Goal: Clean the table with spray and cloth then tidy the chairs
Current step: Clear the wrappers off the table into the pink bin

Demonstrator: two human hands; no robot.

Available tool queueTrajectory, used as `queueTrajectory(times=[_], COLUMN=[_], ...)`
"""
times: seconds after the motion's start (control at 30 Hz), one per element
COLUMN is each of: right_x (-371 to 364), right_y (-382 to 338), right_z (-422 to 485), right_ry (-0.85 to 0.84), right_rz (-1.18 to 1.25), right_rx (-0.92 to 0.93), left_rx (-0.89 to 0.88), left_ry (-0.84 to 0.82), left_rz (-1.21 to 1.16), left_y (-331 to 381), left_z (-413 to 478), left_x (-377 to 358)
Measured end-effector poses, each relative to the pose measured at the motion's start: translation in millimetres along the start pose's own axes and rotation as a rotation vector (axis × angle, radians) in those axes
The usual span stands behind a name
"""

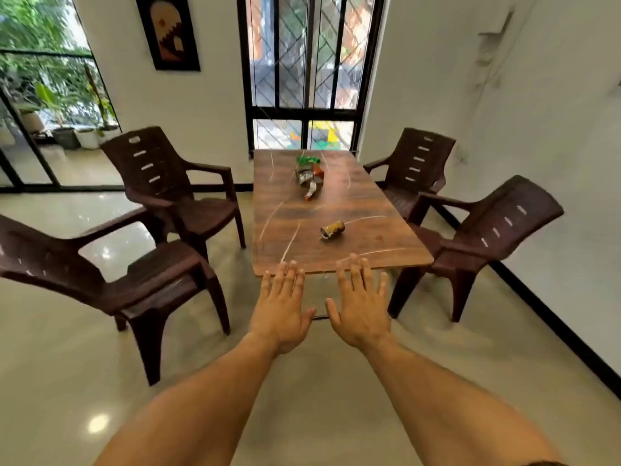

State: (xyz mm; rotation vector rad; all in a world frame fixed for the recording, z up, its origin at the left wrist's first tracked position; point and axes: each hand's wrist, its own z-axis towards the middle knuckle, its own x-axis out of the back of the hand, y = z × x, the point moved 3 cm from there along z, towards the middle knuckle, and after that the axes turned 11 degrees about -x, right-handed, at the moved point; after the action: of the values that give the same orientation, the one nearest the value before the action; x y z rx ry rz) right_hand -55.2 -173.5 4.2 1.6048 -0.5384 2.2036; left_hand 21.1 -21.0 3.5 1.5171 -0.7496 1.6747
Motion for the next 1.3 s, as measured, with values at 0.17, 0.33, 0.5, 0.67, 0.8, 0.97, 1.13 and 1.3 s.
queueTrajectory(times=[0.17,0.33,0.5,0.67,0.8,0.97,1.13,1.3], right_x=[-53.4,-115.1,-161.9,-193.8,-211.6,-237.3,-258.4,-268.6], right_y=[-2.3,-15.3,-35.4,-49.1,-49.3,-38.9,-37.8,-44.0], right_z=[6.7,52.8,119.7,196.1,245.5,307.3,373.1,415.0], right_ry=[-0.148,-0.322,-0.471,-0.576,-0.548,-0.533,-0.487,-0.473], right_rz=[0.013,0.074,0.189,0.186,0.201,0.188,0.173,0.153], right_rx=[-0.053,-0.084,-0.183,-0.213,-0.258,-0.409,-0.585,-0.82], left_rx=[0.036,0.035,-0.038,-0.061,-0.135,-0.253,-0.408,-0.584], left_ry=[-0.077,-0.217,-0.342,-0.368,-0.403,-0.412,-0.431,-0.452], left_rz=[-0.039,-0.073,-0.074,-0.085,-0.071,-0.106,-0.162,-0.223], left_y=[-41.2,-88.9,-140.6,-193.6,-220.1,-243.5,-269.4,-297.8], left_z=[9.5,52.5,116.3,189.9,245.3,331.0,418.1,497.5], left_x=[-38.6,-85.3,-100.6,-109.1,-120.4,-141.6,-167.1,-174.9])
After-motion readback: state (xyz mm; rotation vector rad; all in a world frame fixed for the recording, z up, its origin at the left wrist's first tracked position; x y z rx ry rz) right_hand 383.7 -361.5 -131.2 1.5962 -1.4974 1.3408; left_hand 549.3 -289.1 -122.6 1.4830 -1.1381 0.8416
